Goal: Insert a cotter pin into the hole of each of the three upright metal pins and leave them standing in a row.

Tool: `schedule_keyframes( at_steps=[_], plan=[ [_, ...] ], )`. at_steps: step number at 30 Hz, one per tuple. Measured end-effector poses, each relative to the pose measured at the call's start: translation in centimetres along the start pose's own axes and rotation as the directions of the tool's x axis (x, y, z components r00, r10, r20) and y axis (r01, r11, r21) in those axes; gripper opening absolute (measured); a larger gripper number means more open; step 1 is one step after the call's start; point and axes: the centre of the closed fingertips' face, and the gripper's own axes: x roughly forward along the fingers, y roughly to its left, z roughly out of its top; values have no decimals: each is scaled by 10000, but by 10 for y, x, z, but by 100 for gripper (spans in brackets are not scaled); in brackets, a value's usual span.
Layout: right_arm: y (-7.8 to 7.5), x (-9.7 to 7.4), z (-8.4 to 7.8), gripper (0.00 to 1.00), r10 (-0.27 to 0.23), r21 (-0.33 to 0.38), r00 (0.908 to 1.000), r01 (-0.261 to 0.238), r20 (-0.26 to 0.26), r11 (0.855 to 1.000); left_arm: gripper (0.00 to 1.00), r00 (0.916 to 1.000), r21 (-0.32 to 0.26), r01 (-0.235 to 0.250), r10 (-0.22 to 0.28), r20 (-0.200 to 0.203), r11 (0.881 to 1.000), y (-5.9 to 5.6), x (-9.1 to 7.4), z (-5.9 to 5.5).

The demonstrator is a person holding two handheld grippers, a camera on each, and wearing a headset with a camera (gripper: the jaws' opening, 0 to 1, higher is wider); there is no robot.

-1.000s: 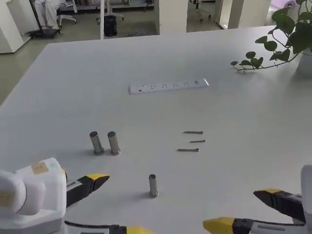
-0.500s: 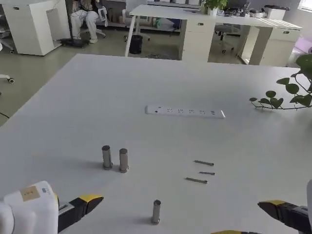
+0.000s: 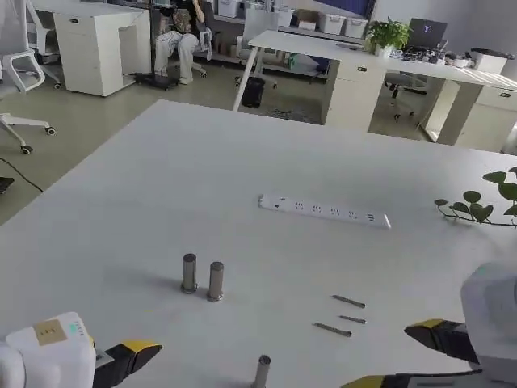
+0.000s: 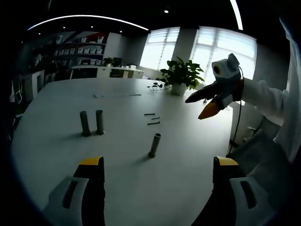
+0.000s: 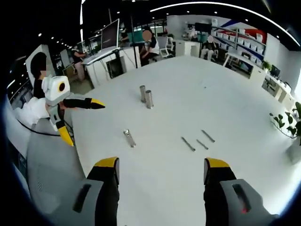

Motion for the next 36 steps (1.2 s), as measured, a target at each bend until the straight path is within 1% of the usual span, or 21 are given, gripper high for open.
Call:
schedule_keyframes(
  at_steps=[2,4,7,8,9,11,13,14,15,16,17,18,19,21,22,24,25,26,30,33,36],
  plan=[
    [-9,4,1,69,-86,-339,9998,81,-167,9994,95,9999,-46,-99,99,58,9999,1,-3,2],
    [-19,8,4,67,-220,-518,9995,208,-238,9984,94,9996,-146,-223,225,175,9996,3,-6,4],
    [-33,13,6,65,-542,-949,9977,502,-401,9942,93,9994,-394,-311,317,152,9987,5,-6,2],
    [-40,17,4,63,-626,-1263,9962,546,-599,9905,93,9993,-407,-356,361,117,9985,7,-6,1],
    [-43,20,2,62,-631,-1485,9951,514,-758,9876,92,9992,-420,-404,406,44,9983,8,-6,-1],
    [-50,27,-2,58,-717,-1790,9924,528,-1005,9824,91,9989,-420,-468,469,19,9980,9,-6,-2],
    [-56,34,-9,56,-734,-2244,9865,391,-1465,9737,91,9978,-517,-648,652,77,9966,12,-6,-1],
    [-61,38,-13,54,-864,-2657,9792,352,-1837,9634,92,9978,-550,-655,660,69,9963,12,-7,-2],
    [-64,39,-16,51,-1031,-2935,9737,399,-2032,9551,91,9977,-597,-669,675,85,9960,13,-7,-2],
    [-68,44,-17,45,-1157,-3527,9696,332,-2156,9352,91,9976,-619,-681,688,91,9958,13,-7,-2],
    [-69,46,-19,42,-1200,-3805,9659,245,-2294,9245,90,9975,-674,-698,705,88,9953,14,-7,-3],
    [-71,48,-21,40,-1253,-3901,9621,216,-2423,9205,90,9973,-732,-721,727,59,9947,14,-7,-4],
    [-72,51,-22,39,-1274,-3856,9607,232,-2468,9224,89,9973,-730,-734,739,49,9946,14,-7,-5],
    [-76,57,-21,36,-1221,-3934,9616,161,-2458,9192,89,9970,-753,-767,770,4,9942,15,-7,-6],
    [-78,59,-20,34,-1182,-3958,9621,118,-2457,9183,89,9970,-762,-771,773,-2,9941,15,-7,-6],
    [-81,63,-20,28,-1066,-3936,9630,5,-2476,9193,88,9972,-776,-750,750,-31,9942,15,-6,-7],
    [-82,66,-20,26,-994,-3859,9629,-53,-2510,9225,87,9973,-778,-736,734,-56,9942,14,-6,-7],
    [-83,67,-20,25,-967,-3837,9627,-80,-2528,9234,86,9973,-745,-739,734,-94,9945,15,-6,-7],
    [-88,75,-20,19,-865,-3984,9627,-237,-2563,9169,84,9975,-782,-699,692,-123,9945,14,-5,-8],
    [-92,80,-19,18,-823,-3950,9601,-312,-2672,9181,84,9974,-802,-692,674,-250,9944,14,-4,-11],
    [-94,87,-18,15,-652,-3869,9571,-514,-2822,9207,84,9966,-805,-748,717,-411,9939,14,-4,-14]
  ],
)
